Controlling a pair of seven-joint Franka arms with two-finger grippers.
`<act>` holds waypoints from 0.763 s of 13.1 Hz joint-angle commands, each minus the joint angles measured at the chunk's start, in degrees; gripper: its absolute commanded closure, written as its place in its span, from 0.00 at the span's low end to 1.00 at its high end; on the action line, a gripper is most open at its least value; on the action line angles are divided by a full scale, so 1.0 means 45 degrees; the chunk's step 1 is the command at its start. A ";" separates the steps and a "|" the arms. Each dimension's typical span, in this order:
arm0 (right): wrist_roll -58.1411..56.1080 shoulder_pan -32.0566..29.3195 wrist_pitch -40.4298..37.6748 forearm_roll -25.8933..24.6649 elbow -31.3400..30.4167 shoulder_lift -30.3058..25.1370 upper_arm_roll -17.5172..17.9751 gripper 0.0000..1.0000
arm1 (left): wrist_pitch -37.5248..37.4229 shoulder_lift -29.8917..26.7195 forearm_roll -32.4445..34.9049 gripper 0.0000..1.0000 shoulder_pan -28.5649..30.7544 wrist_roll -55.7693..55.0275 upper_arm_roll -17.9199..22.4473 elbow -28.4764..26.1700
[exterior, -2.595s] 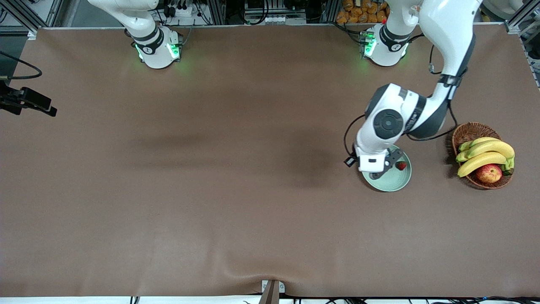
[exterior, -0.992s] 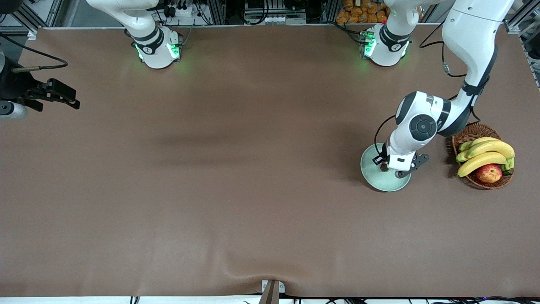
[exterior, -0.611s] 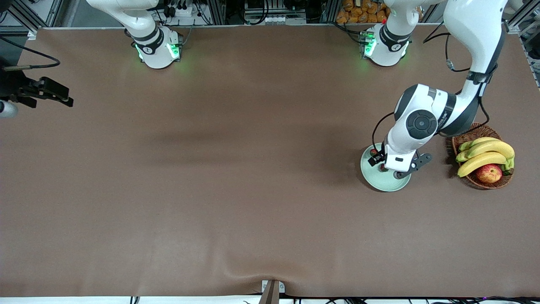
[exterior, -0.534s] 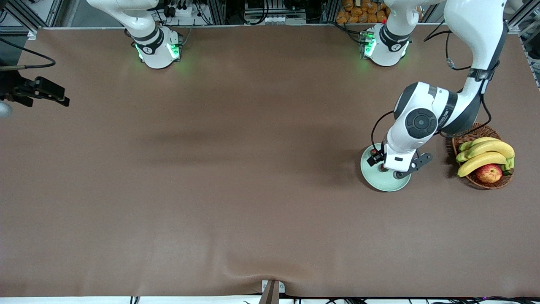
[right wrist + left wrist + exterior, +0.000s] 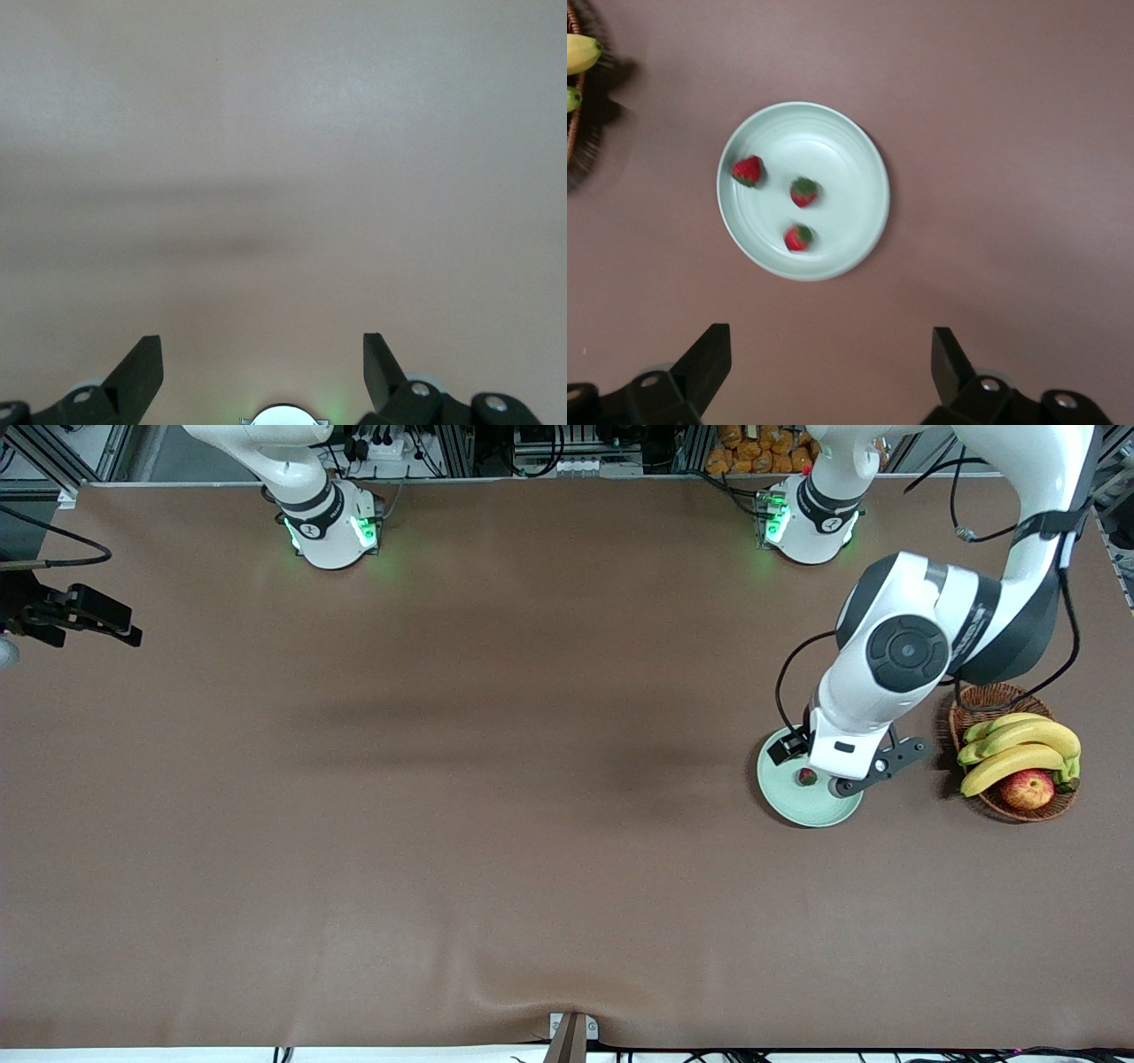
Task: Collect all strawberries into plate
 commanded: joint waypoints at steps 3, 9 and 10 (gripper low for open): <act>0.0014 -0.0054 -0.0464 -0.0067 0.0289 -0.0179 0.0080 0.00 | -0.3268 -0.0028 -0.0504 0.00 0.0207 0.2226 -0.0143 0.3140; 0.0014 -0.0034 -0.0484 -0.0067 0.0289 -0.0179 0.0119 0.00 | -0.3800 -0.2075 -0.0564 0.00 0.0875 0.7749 0.0457 0.3455; 0.0014 -0.0034 -0.0484 -0.0047 0.0289 -0.0179 0.0099 0.00 | -0.3819 -0.2292 -0.0854 0.00 0.0253 0.8186 0.1642 0.3417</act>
